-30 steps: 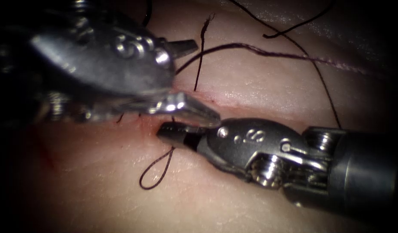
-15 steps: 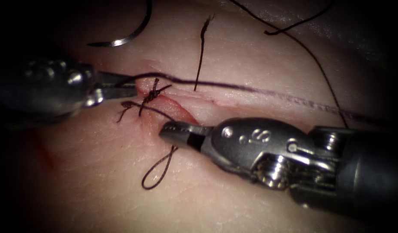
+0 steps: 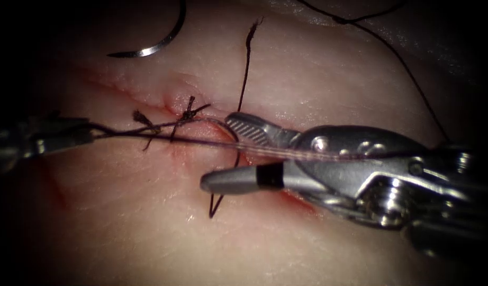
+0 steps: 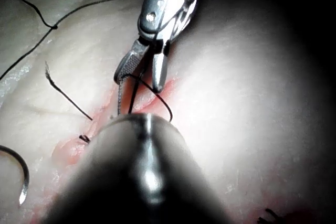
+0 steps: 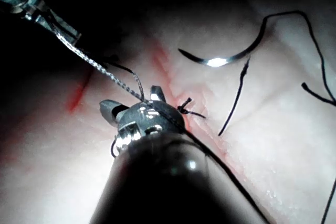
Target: Wound Closure
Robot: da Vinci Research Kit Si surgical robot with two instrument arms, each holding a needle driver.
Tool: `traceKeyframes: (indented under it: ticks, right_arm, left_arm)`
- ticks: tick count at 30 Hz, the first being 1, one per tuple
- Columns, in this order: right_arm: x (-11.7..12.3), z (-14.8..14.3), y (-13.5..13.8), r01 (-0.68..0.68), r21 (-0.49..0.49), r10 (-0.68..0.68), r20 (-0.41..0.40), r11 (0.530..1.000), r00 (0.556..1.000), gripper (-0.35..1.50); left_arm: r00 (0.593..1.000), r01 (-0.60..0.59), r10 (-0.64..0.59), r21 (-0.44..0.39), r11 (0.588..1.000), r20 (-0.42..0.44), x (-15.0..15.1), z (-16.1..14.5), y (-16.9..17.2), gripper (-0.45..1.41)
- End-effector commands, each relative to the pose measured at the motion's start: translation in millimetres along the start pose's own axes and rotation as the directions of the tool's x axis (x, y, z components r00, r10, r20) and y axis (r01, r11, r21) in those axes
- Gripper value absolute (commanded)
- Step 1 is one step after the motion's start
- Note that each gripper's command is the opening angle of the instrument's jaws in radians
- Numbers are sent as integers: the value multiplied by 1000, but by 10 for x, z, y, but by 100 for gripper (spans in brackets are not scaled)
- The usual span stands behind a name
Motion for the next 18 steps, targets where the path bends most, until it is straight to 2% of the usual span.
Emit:
traceKeyframes:
  ticks: [1, 4, 8, 11, 12, 13, 14, 15, 16, 18]
  right_arm:
    - [7, -3, 1, -7, 49, 7, -10, 999, 1000, 147]
    - [9, -19, 5, 4, 118, -2, -20, 993, 1000, 148]
    - [8, -29, 9, 17, 168, -12, -34, 986, 999, 148]
    - [9, -33, 13, 6, 162, 4, -60, 987, 998, 148]
    - [10, -34, 16, 5, 158, 6, -69, 987, 998, 138]
    - [10, -35, 21, 4, 158, 7, -72, 987, 997, 123]
    - [9, -34, 24, 40, 138, -29, -81, 990, 996, 95]
    - [7, -34, 25, 57, 112, -47, -90, 992, 995, 51]
    - [2, -31, 28, 60, 37, -57, -81, 997, 995, -35]
    - [-1, -27, 29, 78, 8, -77, -72, 997, 994, -35]
  left_arm:
    - [1000, 4, -4, 5, 1000, -14, -5, 4, 0, -45]
    - [1000, 11, -10, 41, 999, -21, -19, -3, -5, -45]
    - [1000, -4, 6, 78, 997, -27, -23, -4, -3, -45]
    - [999, -11, 14, 83, 996, -30, -23, -3, -1, -45]
    - [999, -20, 23, 85, 996, -33, -24, -2, 0, -45]
    - [999, -23, 26, 86, 996, -36, -23, -1, 1, -45]
    - [999, -27, 30, 88, 996, -38, -23, 0, 2, -45]
    - [998, -36, 40, 90, 995, -43, -22, 1, 2, -45]
    - [998, -38, 43, 98, 994, -48, -21, 2, 3, -45]
    - [997, -42, 47, 100, 994, -53, -20, 2, 3, -45]
